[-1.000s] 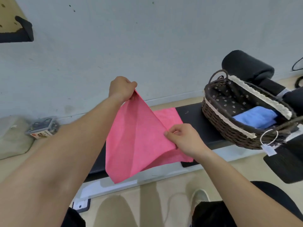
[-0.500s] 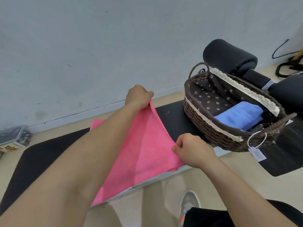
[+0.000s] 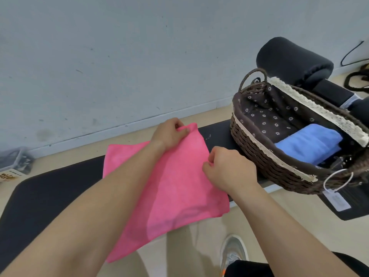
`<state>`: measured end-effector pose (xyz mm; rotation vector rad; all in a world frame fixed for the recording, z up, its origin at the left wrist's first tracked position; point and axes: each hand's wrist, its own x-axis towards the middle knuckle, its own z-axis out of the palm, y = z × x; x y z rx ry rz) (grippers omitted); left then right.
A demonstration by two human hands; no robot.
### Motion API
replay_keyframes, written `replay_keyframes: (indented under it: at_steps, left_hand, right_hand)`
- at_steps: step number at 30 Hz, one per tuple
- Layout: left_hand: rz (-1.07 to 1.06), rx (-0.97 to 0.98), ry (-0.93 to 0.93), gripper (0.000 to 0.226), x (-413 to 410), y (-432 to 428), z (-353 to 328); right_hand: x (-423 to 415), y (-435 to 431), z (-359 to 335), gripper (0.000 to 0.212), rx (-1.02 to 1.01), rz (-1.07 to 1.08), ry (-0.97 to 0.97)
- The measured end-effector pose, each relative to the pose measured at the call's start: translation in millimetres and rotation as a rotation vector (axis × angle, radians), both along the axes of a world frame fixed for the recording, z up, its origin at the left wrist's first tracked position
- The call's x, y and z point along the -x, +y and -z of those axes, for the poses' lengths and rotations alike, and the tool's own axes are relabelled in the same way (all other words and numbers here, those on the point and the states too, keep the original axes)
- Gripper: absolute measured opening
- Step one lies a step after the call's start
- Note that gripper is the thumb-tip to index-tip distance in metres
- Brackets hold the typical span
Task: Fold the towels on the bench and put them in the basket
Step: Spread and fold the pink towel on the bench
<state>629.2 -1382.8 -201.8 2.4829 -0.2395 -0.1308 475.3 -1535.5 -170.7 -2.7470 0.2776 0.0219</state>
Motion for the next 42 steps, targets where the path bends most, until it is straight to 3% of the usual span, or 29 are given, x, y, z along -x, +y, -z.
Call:
replay_keyframes:
  at_steps: [4, 10, 15, 25, 29, 36, 42]
  left_hand:
    - [0.007, 0.08, -0.214, 0.01, 23, 11, -3]
    - [0.072, 0.29, -0.194, 0.016, 90, 45, -24]
    - [-0.065, 0.529, -0.105, 0.009, 139, 80, -41]
    - [-0.21, 0.956, 0.176, 0.011, 149, 101, -45]
    - [-0.244, 1.026, 0.276, 0.018, 145, 102, -37]
    - [-0.264, 1.051, 0.24, 0.013, 142, 97, -42]
    - [-0.201, 1.012, 0.196, 0.02, 148, 94, -45]
  right_hand:
    - [-12, 8, 0, 0.031, -0.081, -0.021, -0.014]
    - [-24, 23, -9, 0.051, -0.309, -0.157, -0.138]
    - [-23, 52, -22, 0.004, -0.536, -0.32, -0.282]
    - [-23, 70, -31, 0.007, -0.592, -0.344, -0.309]
    - [-18, 68, -30, 0.011, -0.626, -0.393, -0.298]
    - [-18, 69, -28, 0.007, -0.724, -0.576, -0.14]
    - [-23, 78, -26, 0.01, -0.742, -0.43, -0.225]
